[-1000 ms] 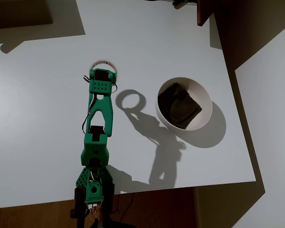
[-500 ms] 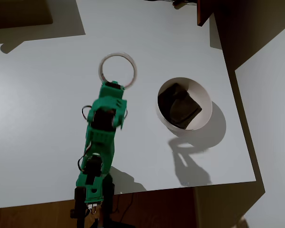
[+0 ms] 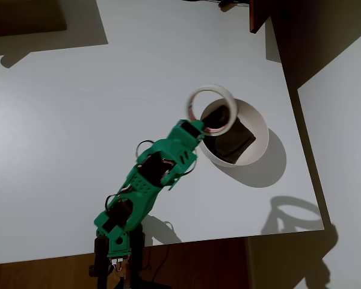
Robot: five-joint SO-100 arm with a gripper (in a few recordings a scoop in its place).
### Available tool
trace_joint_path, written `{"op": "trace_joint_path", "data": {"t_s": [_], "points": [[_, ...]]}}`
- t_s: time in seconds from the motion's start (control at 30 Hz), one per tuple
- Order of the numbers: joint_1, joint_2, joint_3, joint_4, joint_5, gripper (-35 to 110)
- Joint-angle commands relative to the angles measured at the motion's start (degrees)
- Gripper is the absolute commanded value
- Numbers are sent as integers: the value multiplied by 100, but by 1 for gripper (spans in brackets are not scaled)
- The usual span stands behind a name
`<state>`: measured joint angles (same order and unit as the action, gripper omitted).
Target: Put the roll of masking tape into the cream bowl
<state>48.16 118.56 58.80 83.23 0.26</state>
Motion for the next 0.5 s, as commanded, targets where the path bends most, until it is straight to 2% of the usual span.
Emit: {"op": "trace_joint_path", "data": {"t_s": [0.0, 0.13, 0.47], "points": [[686, -958, -1090, -88, -53, -8], [1020, -1854, -1380, -422, -79, -8], [1327, -4008, -2760, -308, -281, -8]]}}
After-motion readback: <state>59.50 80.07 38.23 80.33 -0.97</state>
